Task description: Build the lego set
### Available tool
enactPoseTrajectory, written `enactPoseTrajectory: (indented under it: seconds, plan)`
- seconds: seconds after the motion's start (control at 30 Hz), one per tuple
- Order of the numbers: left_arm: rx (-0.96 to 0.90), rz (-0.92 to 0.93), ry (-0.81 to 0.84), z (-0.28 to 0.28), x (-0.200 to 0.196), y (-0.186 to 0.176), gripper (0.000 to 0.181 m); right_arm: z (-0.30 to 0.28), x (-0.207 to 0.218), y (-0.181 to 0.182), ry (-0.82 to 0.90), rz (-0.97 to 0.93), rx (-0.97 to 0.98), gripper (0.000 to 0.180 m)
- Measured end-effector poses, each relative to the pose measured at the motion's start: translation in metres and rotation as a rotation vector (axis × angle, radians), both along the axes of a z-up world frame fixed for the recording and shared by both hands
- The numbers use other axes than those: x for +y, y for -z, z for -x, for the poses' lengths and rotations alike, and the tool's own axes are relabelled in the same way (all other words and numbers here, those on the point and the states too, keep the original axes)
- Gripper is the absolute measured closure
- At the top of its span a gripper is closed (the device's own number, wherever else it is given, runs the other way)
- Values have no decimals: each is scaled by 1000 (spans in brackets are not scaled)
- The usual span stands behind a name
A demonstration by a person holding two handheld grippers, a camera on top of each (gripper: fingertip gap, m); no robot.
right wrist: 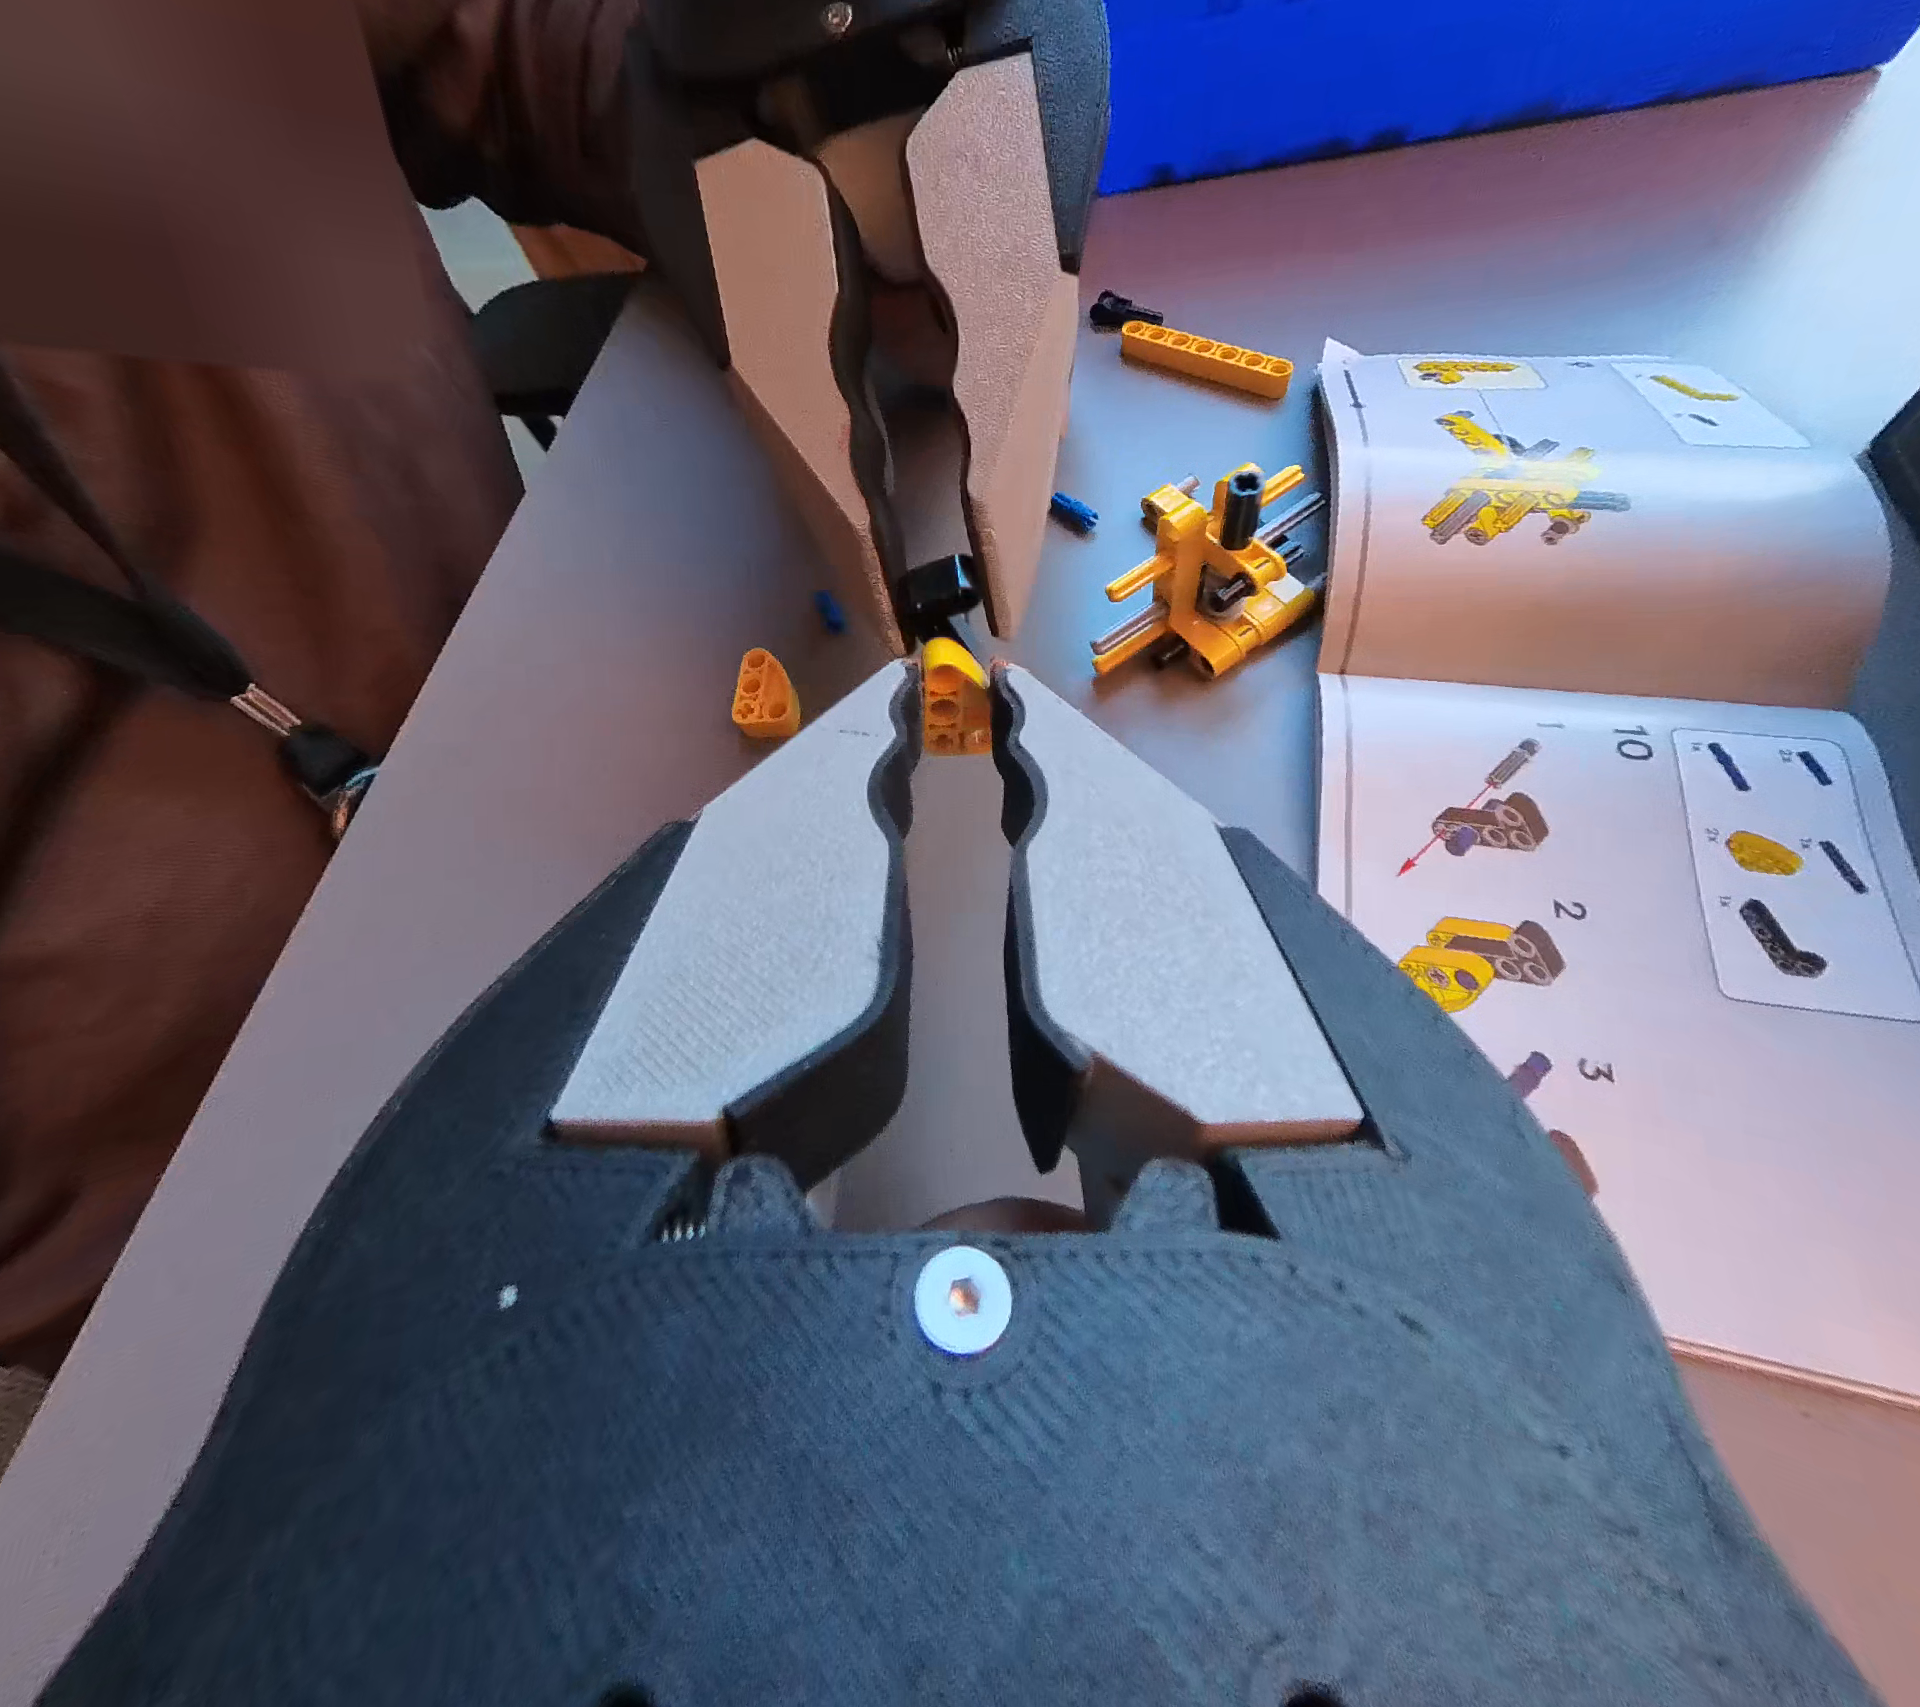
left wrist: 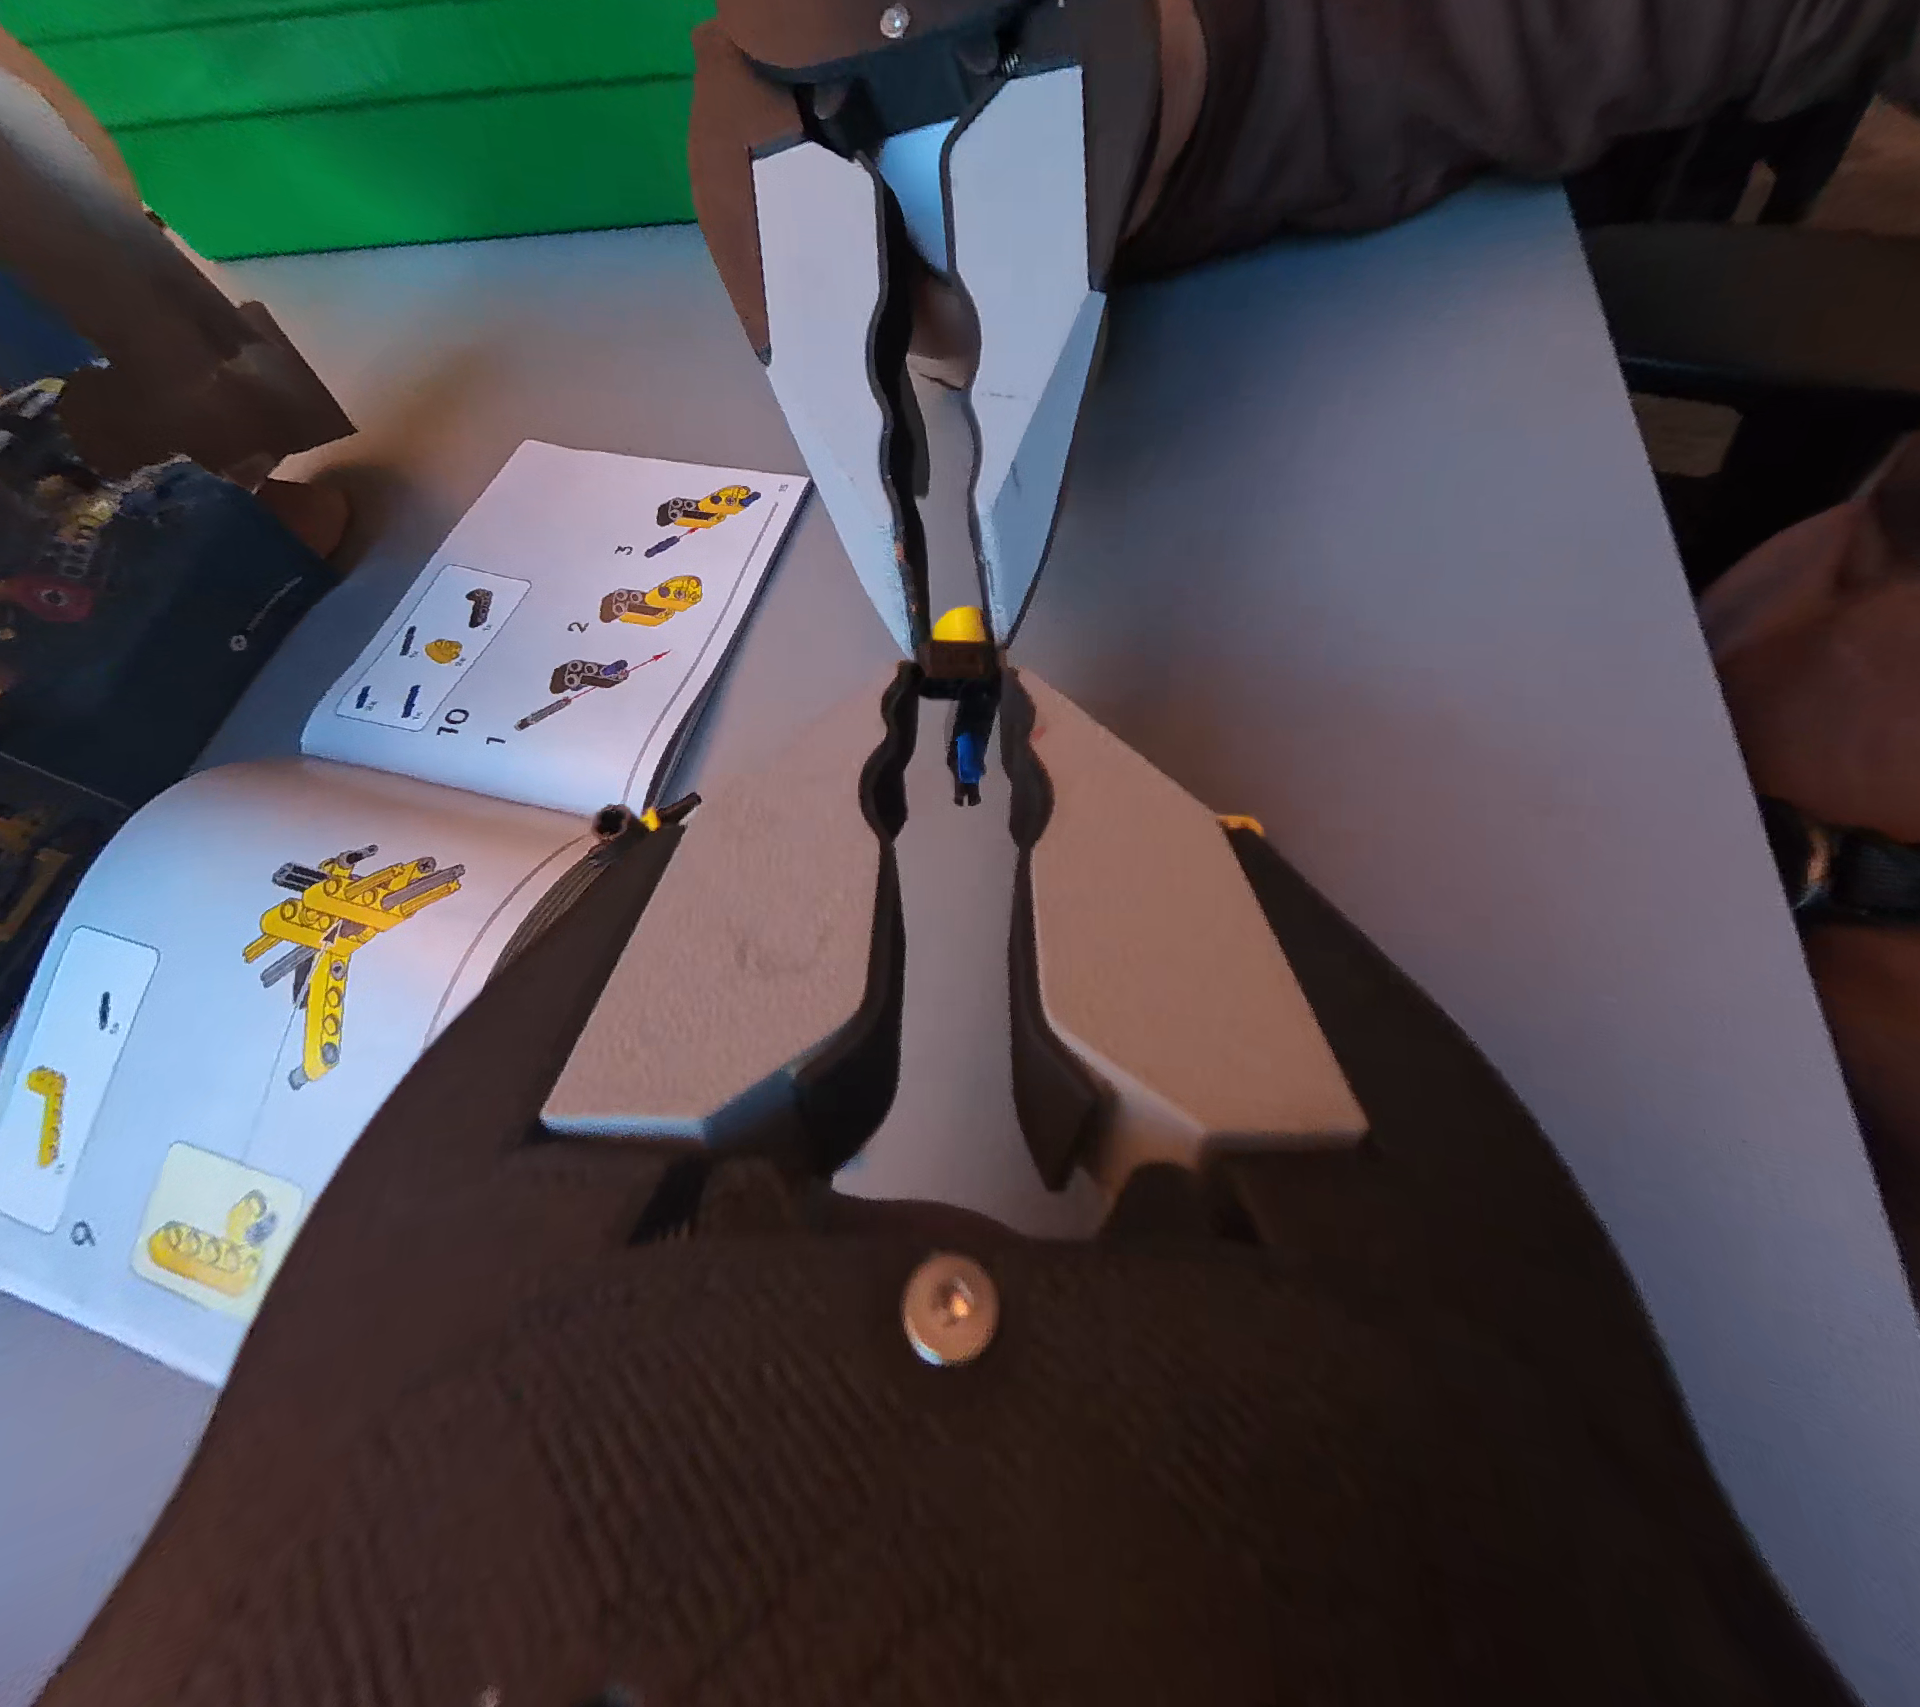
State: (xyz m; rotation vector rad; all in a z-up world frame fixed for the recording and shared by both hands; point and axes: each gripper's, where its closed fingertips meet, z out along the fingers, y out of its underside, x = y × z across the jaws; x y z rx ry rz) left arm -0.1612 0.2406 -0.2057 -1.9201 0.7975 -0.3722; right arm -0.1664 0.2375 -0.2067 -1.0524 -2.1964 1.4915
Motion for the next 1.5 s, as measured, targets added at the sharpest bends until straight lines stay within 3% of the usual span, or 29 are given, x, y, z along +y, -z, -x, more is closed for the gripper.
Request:
enactPoseTrajectory:
  seconds: [0.83,1.5]
  plan:
    - [2,66,28,-2,-5,8,168,-1,0,31,6,-234,-62,170]
    - [-4,127,34,0,-8,16,168,-3,0,34,1,-247,-75,164]
